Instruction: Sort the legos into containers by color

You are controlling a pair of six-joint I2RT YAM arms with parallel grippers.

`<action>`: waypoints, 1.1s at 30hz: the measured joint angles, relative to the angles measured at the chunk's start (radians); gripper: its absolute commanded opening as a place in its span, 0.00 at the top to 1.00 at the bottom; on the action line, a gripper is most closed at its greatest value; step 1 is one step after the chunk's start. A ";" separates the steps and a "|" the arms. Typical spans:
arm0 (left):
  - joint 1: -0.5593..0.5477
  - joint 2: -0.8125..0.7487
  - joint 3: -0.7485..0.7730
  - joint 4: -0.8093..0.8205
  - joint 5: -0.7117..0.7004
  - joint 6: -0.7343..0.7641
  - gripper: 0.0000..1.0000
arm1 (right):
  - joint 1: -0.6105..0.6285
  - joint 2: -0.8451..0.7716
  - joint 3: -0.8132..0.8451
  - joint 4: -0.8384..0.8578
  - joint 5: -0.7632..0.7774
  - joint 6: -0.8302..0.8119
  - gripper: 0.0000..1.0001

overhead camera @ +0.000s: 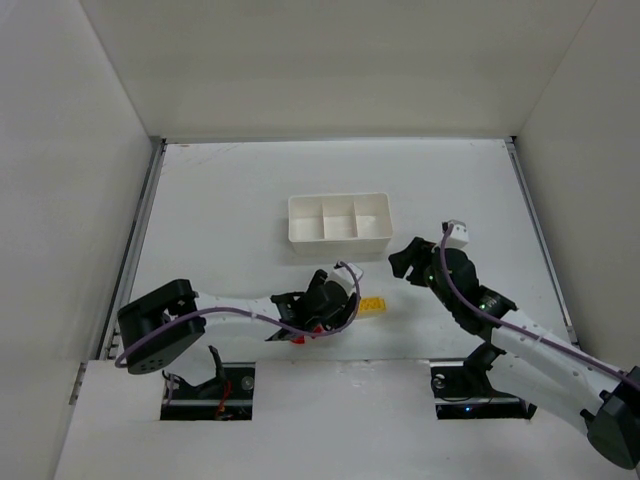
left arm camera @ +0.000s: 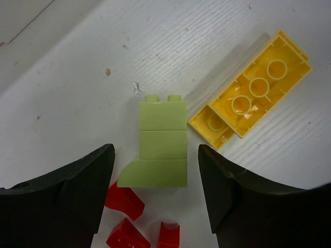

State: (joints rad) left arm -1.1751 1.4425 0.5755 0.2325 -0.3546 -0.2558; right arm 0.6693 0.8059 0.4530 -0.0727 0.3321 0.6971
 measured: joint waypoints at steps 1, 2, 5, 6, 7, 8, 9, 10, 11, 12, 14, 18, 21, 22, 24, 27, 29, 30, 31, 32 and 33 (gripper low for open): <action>0.001 0.013 0.007 0.005 0.002 0.002 0.39 | 0.000 0.000 -0.004 0.005 0.000 0.000 0.29; 0.002 0.026 0.016 0.007 0.005 0.005 0.40 | 0.000 0.000 -0.007 0.006 0.000 0.000 0.29; 0.002 0.063 0.045 0.013 0.008 0.016 0.48 | 0.000 0.002 -0.013 0.007 0.000 0.000 0.29; 0.002 0.072 0.053 0.014 0.010 0.019 0.49 | 0.000 0.002 -0.013 0.008 0.000 0.000 0.29; 0.002 0.078 0.058 0.015 0.011 0.022 0.50 | 0.000 0.001 -0.013 0.012 0.000 0.000 0.29; 0.002 0.081 0.062 0.016 0.011 0.024 0.50 | 0.000 0.001 -0.013 0.014 0.000 0.000 0.29; 0.002 0.082 0.062 0.016 0.011 0.027 0.47 | 0.000 0.001 -0.013 0.014 0.000 0.000 0.29; 0.002 0.082 0.062 0.016 0.010 0.027 0.44 | 0.000 0.000 -0.013 0.014 0.000 0.000 0.29; 0.002 0.082 0.062 0.016 0.011 0.028 0.40 | 0.000 0.000 -0.013 0.014 0.000 0.000 0.29; 0.002 0.081 0.062 0.014 0.010 0.028 0.40 | 0.000 0.000 -0.013 0.014 0.000 0.000 0.29; 0.002 0.079 0.061 0.014 0.010 0.027 0.40 | 0.000 0.000 -0.013 0.014 0.000 0.000 0.28; 0.001 0.079 0.061 0.009 0.010 0.027 0.43 | 0.000 0.000 -0.013 0.017 0.000 0.000 0.28; 0.005 0.079 0.061 0.002 0.010 0.027 0.53 | 0.000 0.000 -0.013 0.021 0.000 0.000 0.28; 0.005 0.080 0.061 0.000 0.009 0.027 0.55 | 0.000 0.000 -0.013 0.021 0.000 0.000 0.28; 0.004 0.082 0.061 -0.004 0.007 0.026 0.60 | 0.000 -0.001 -0.013 0.021 0.000 0.000 0.28; 0.003 0.082 0.061 0.000 0.002 0.029 0.73 | 0.000 -0.006 -0.016 0.021 0.000 0.000 0.28; 0.003 0.082 0.062 0.008 0.000 0.030 0.79 | 0.000 -0.008 -0.019 0.021 0.000 0.000 0.28; 0.001 0.082 0.062 0.007 -0.001 0.028 0.81 | 0.000 -0.007 -0.021 0.021 0.000 0.000 0.29; -0.001 0.082 0.062 0.006 -0.002 0.029 0.81 | 0.001 -0.008 -0.023 0.021 0.000 0.000 0.30; -0.005 0.081 0.062 0.005 -0.003 0.030 0.81 | 0.004 -0.008 -0.023 0.021 0.000 0.000 0.31; -0.010 0.077 0.062 0.000 -0.002 0.031 0.81 | 0.009 -0.008 -0.023 0.021 0.000 0.000 0.32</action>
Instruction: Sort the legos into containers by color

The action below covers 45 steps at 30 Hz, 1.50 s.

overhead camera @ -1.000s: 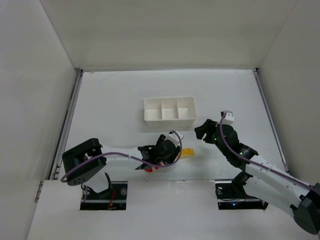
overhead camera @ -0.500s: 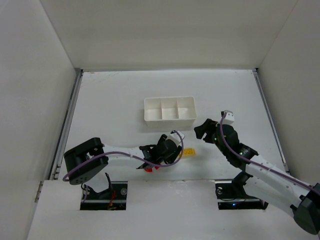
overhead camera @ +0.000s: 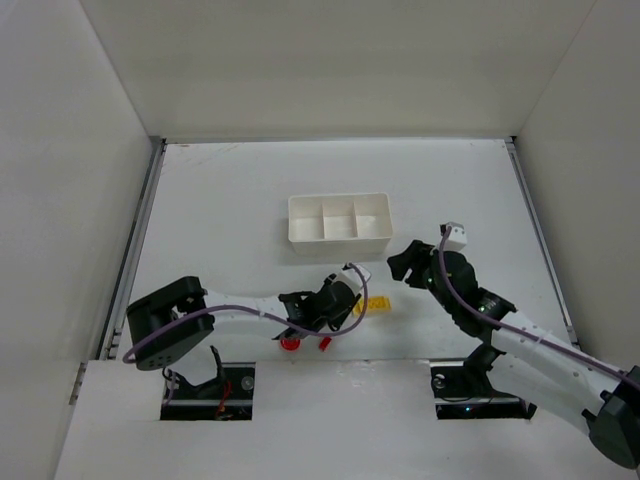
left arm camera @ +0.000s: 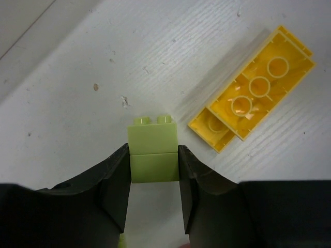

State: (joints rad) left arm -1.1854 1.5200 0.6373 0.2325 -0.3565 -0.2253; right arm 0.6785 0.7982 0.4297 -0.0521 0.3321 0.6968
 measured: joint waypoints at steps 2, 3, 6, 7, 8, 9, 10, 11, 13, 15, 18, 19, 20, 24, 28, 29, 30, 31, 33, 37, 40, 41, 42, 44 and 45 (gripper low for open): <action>-0.016 -0.024 -0.002 -0.026 0.006 0.004 0.79 | 0.018 -0.002 0.000 0.000 0.000 -0.001 0.32; -0.021 -0.050 -0.005 -0.038 0.011 0.006 0.75 | 0.028 -0.004 0.000 -0.001 -0.001 0.000 0.32; -0.027 -0.155 -0.008 -0.052 0.018 0.013 0.72 | 0.050 -0.014 0.000 0.000 -0.002 0.000 0.30; -0.023 -0.182 -0.008 -0.048 0.017 0.016 0.72 | 0.050 -0.017 0.000 0.000 -0.003 0.000 0.30; -0.017 -0.203 -0.008 -0.045 0.016 0.019 0.74 | 0.050 -0.019 0.000 0.000 -0.003 0.000 0.30; -0.011 -0.212 -0.008 -0.042 0.014 0.022 0.75 | 0.050 -0.020 0.000 0.000 -0.003 0.000 0.30; -0.006 -0.212 -0.008 -0.042 0.014 0.023 0.77 | 0.050 -0.020 0.000 0.000 -0.003 0.000 0.31; 0.000 -0.211 -0.009 -0.044 0.014 0.025 0.77 | 0.050 -0.020 0.000 -0.001 -0.003 0.000 0.31; 0.013 -0.212 -0.018 -0.045 0.014 0.025 0.78 | 0.052 -0.020 0.000 0.000 -0.004 0.000 0.32; 0.026 -0.220 -0.031 -0.044 0.016 0.024 0.78 | 0.064 -0.019 0.000 -0.001 -0.009 -0.001 0.33; 0.048 -0.249 -0.051 -0.043 0.022 0.014 0.78 | 0.094 -0.012 0.000 0.000 -0.026 -0.003 0.38; 0.057 -0.257 -0.055 -0.042 0.023 0.010 0.78 | 0.104 -0.004 0.000 0.000 -0.031 -0.005 0.41; 0.067 -0.262 -0.057 -0.042 0.024 0.005 0.78 | 0.115 0.006 0.000 0.000 -0.035 -0.006 0.45; 0.090 -0.268 -0.078 -0.014 0.025 -0.022 0.79 | 0.159 0.051 0.000 0.000 -0.048 -0.014 0.63; 0.087 -0.299 -0.122 0.008 0.069 -0.044 0.79 | 0.216 0.058 0.007 -0.001 -0.080 -0.021 0.60; 0.087 -0.312 -0.128 0.010 0.084 -0.048 0.79 | 0.229 0.056 0.013 -0.001 -0.091 -0.024 0.56; 0.087 -0.332 -0.133 0.014 0.104 -0.053 0.79 | 0.239 0.050 0.021 0.000 -0.105 -0.027 0.50; 0.088 -0.357 -0.136 0.019 0.122 -0.058 0.79 | 0.246 0.040 0.029 0.000 -0.117 -0.027 0.44; 0.088 -0.409 -0.139 0.034 0.159 -0.065 0.80 | 0.247 0.018 0.045 0.005 -0.146 -0.030 0.38; 0.076 -0.510 -0.140 0.076 0.228 -0.072 0.80 | 0.221 0.005 0.065 0.031 -0.227 -0.020 0.31; 0.053 -0.564 -0.140 0.082 0.248 -0.065 0.81 | 0.199 0.000 0.066 0.038 -0.283 0.003 0.29; 0.048 -0.571 -0.140 0.080 0.253 -0.063 0.81 | 0.193 -0.006 0.066 0.038 -0.294 0.011 0.28; 0.041 -0.573 -0.140 0.080 0.253 -0.060 0.81 | 0.187 -0.013 0.066 0.038 -0.309 0.018 0.27; 0.024 -0.571 -0.139 0.076 0.258 -0.048 0.81 | 0.175 -0.029 0.066 0.039 -0.336 0.034 0.25; 0.011 -0.568 -0.138 0.071 0.261 -0.043 0.82 | 0.169 -0.037 0.066 0.043 -0.349 0.042 0.25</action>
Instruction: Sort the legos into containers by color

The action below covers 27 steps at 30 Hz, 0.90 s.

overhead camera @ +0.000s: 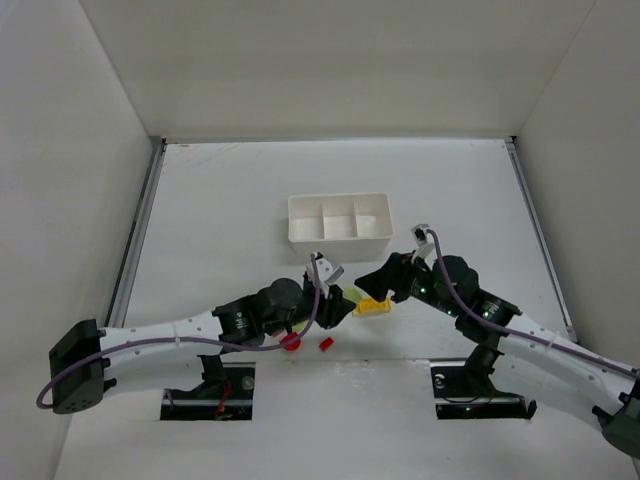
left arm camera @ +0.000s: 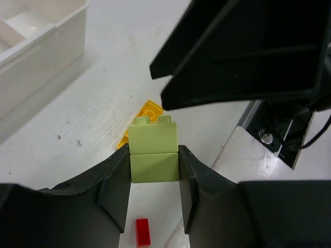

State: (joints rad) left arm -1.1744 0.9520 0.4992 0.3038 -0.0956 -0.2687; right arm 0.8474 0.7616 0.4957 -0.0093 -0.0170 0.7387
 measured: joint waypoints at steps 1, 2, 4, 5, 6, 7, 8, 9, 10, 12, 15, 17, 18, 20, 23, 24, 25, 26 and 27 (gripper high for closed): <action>-0.013 0.005 0.002 -0.004 0.003 0.006 0.82 | -0.008 -0.008 0.000 0.004 -0.014 0.008 0.25; -0.025 0.013 0.006 -0.011 0.004 0.012 0.82 | -0.016 -0.012 0.000 0.010 -0.028 0.018 0.25; -0.045 0.029 0.014 -0.019 -0.001 0.025 0.82 | -0.026 -0.011 0.000 0.026 -0.054 0.033 0.25; -0.055 0.037 0.018 -0.023 -0.008 0.032 0.82 | -0.031 -0.007 0.000 0.030 -0.065 0.043 0.25; -0.064 0.044 0.023 -0.026 -0.015 0.040 0.82 | -0.033 0.000 0.000 0.035 -0.074 0.050 0.25; -0.070 0.050 0.027 -0.029 -0.021 0.047 0.82 | -0.034 0.009 0.000 0.040 -0.083 0.056 0.25; -0.077 0.055 0.033 -0.033 -0.031 0.054 0.82 | -0.034 0.018 -0.001 0.041 -0.090 0.063 0.25; -0.081 0.060 0.037 -0.034 -0.041 0.062 0.83 | -0.034 0.026 -0.003 0.042 -0.096 0.068 0.25; -0.083 0.064 0.041 -0.036 -0.050 0.069 0.83 | -0.034 0.032 -0.005 0.041 -0.099 0.074 0.25; -0.087 0.069 0.050 -0.042 -0.072 0.084 0.83 | -0.034 0.036 -0.014 0.042 -0.106 0.082 0.25; -0.088 0.074 0.061 -0.047 -0.094 0.105 0.83 | -0.034 0.036 -0.027 0.040 -0.114 0.094 0.25; -0.087 0.077 0.068 -0.051 -0.103 0.116 0.83 | -0.034 0.036 -0.033 0.040 -0.120 0.099 0.26; -0.087 0.080 0.072 -0.055 -0.107 0.122 0.83 | -0.034 0.036 -0.035 0.040 -0.123 0.103 0.26; -0.087 0.084 0.077 -0.060 -0.116 0.133 0.83 | -0.034 0.035 -0.038 0.040 -0.130 0.107 0.30; -0.087 0.088 0.083 -0.065 -0.122 0.147 0.83 | -0.034 0.031 -0.039 0.040 -0.144 0.119 0.34; -0.087 0.088 0.085 -0.068 -0.123 0.151 0.83 | -0.034 0.029 -0.040 0.041 -0.149 0.123 0.35; -0.087 0.088 0.086 -0.069 -0.124 0.155 0.83 | -0.034 0.026 -0.041 0.043 -0.154 0.127 0.35; -0.087 0.088 0.087 -0.069 -0.124 0.158 0.83 | -0.034 0.023 -0.043 0.046 -0.160 0.132 0.35; -0.087 0.088 0.089 -0.070 -0.124 0.160 0.83 | -0.034 0.020 -0.047 0.052 -0.166 0.137 0.36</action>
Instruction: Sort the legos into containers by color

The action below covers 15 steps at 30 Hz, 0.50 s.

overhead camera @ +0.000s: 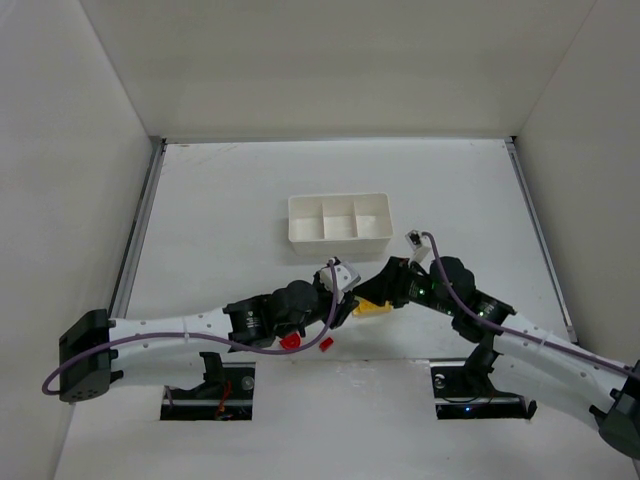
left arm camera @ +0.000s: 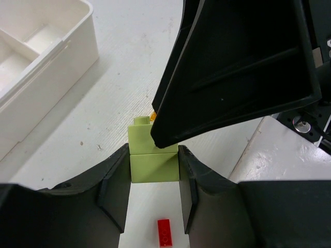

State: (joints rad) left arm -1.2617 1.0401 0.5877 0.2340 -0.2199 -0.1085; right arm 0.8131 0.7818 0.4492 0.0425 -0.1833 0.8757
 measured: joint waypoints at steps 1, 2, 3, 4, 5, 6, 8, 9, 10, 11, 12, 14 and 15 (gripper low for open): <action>0.000 0.000 0.001 0.000 0.000 0.002 0.83 | 0.000 -0.002 -0.005 0.006 -0.008 0.005 0.37; 0.000 0.000 0.002 0.001 -0.001 0.004 0.83 | 0.000 -0.003 -0.008 0.011 -0.015 0.012 0.37; 0.000 0.000 0.002 0.001 -0.002 0.005 0.83 | -0.001 -0.002 -0.009 0.013 -0.021 0.016 0.37; 0.000 0.000 0.002 0.000 -0.002 0.007 0.83 | -0.001 -0.001 -0.010 0.018 -0.028 0.020 0.38; 0.000 0.000 0.002 0.000 -0.002 0.008 0.83 | -0.001 0.000 -0.010 0.025 -0.034 0.023 0.40; 0.000 0.000 0.002 0.000 -0.002 0.010 0.83 | -0.001 0.002 -0.010 0.032 -0.037 0.027 0.42; 0.000 0.000 0.002 0.000 -0.002 0.013 0.83 | -0.002 0.008 -0.013 0.045 -0.046 0.037 0.45; -0.001 0.000 0.002 0.000 -0.002 0.015 0.83 | -0.002 0.009 -0.016 0.048 -0.048 0.041 0.45; -0.001 0.000 0.002 0.000 -0.002 0.016 0.83 | -0.002 0.011 -0.020 0.053 -0.051 0.046 0.45; -0.002 0.000 0.002 0.000 -0.002 0.017 0.83 | -0.002 0.013 -0.022 0.055 -0.055 0.050 0.45; -0.002 0.000 0.002 0.000 -0.002 0.018 0.83 | -0.002 0.019 -0.023 0.056 -0.060 0.054 0.45; -0.002 0.000 0.002 0.000 -0.002 0.021 0.83 | -0.002 0.033 -0.023 0.064 -0.064 0.060 0.49; -0.002 0.000 0.002 0.000 -0.002 0.022 0.83 | -0.002 0.041 -0.023 0.068 -0.066 0.063 0.53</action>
State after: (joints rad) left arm -1.2640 1.0401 0.5900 0.2344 -0.2222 -0.0864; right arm 0.8108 0.8227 0.4263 0.1108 -0.2489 0.9382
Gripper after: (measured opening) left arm 0.337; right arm 0.523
